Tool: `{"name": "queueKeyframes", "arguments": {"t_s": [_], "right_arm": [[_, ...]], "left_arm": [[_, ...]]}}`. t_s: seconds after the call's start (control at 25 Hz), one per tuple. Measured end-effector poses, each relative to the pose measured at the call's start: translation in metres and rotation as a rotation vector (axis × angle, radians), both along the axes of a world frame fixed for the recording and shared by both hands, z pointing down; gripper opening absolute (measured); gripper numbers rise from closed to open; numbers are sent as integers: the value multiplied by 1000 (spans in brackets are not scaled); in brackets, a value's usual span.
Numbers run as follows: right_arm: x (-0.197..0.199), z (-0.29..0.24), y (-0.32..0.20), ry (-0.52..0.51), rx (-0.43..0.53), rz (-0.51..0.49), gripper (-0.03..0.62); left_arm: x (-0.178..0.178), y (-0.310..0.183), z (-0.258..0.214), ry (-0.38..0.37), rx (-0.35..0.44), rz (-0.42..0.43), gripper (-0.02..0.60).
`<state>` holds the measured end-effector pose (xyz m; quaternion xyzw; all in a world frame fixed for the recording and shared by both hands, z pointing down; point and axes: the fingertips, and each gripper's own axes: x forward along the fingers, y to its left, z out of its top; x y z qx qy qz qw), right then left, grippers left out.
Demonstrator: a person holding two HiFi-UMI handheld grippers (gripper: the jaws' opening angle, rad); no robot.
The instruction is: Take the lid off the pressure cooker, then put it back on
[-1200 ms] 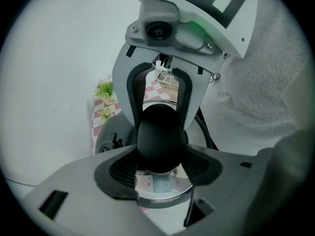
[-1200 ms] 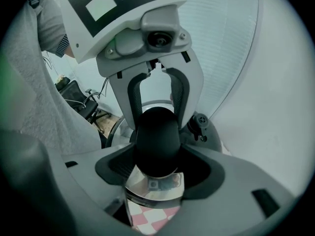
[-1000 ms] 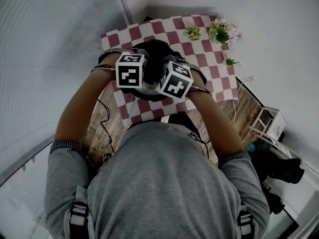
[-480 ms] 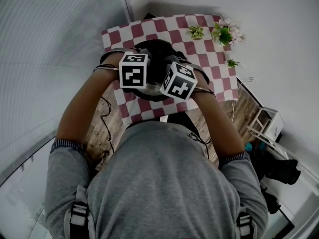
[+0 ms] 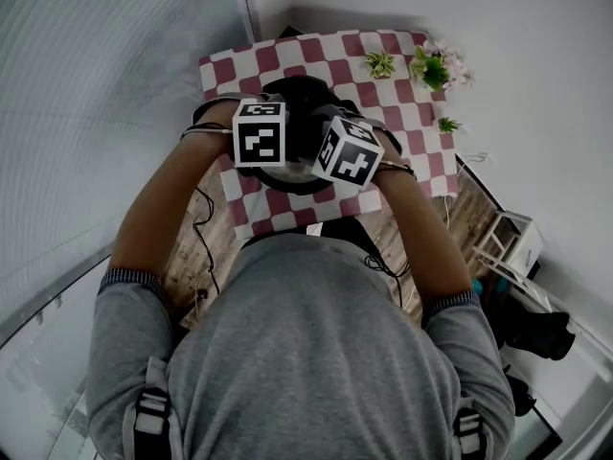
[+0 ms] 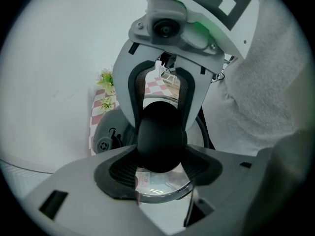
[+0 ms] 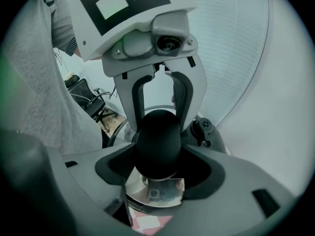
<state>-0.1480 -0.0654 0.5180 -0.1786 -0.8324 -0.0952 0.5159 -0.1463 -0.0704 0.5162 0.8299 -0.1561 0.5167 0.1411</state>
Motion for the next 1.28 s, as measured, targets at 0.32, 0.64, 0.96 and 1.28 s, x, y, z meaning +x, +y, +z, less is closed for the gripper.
{"name": "queueKeyframes", "arguments": {"t_s": [0.32, 0.64, 0.96, 1.28], "right_arm": [[3, 11, -8, 84, -5, -22, 293], [4, 14, -5, 119, -14, -85, 295], [5, 17, -5, 133, -18, -199, 298], [6, 16, -5, 154, -12, -311, 301]], "left_arm": [[0, -6, 6, 58, 2, -56, 304], [2, -7, 7, 65, 12, -97, 301], [2, -8, 10, 51, -19, -196, 299], [1, -10, 10, 36, -32, -306, 301]]}}
